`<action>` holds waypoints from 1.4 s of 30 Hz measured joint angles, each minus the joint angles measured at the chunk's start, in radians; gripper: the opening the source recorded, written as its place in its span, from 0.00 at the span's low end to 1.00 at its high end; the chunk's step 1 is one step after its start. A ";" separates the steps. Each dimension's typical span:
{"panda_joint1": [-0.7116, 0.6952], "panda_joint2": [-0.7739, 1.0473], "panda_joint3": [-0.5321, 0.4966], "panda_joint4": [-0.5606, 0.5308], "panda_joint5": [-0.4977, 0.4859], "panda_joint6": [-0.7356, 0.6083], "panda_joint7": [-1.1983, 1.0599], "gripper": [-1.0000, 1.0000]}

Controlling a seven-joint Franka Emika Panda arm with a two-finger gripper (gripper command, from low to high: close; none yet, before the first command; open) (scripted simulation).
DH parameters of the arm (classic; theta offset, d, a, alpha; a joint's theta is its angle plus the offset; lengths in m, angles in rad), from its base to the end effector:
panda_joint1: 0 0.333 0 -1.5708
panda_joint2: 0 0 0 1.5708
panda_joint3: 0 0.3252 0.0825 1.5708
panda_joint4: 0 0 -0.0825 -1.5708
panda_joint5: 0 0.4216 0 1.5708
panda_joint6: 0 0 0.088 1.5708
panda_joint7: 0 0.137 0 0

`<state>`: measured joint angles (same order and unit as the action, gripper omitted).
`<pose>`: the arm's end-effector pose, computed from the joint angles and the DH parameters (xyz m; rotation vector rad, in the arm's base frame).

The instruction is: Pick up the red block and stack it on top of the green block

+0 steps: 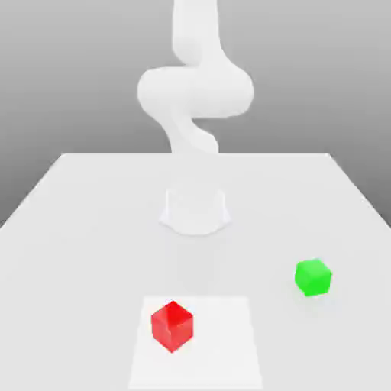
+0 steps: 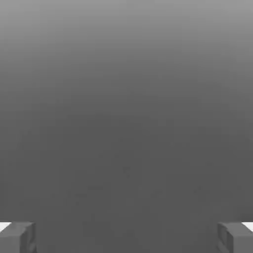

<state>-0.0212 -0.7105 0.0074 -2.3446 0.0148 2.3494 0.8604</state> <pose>0.4327 -0.0047 0.6433 -2.4377 1.1486 -0.9132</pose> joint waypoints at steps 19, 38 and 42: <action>-0.137 0.697 0.060 -0.344 -0.006 0.385 0.557 0.50; -0.124 0.855 0.037 -0.361 -0.039 0.502 0.631 0.00; -0.079 0.749 0.069 -0.385 -0.022 0.420 0.589 0.00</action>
<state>-0.1006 0.0389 0.0768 -2.7298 -0.0076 2.7699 1.4489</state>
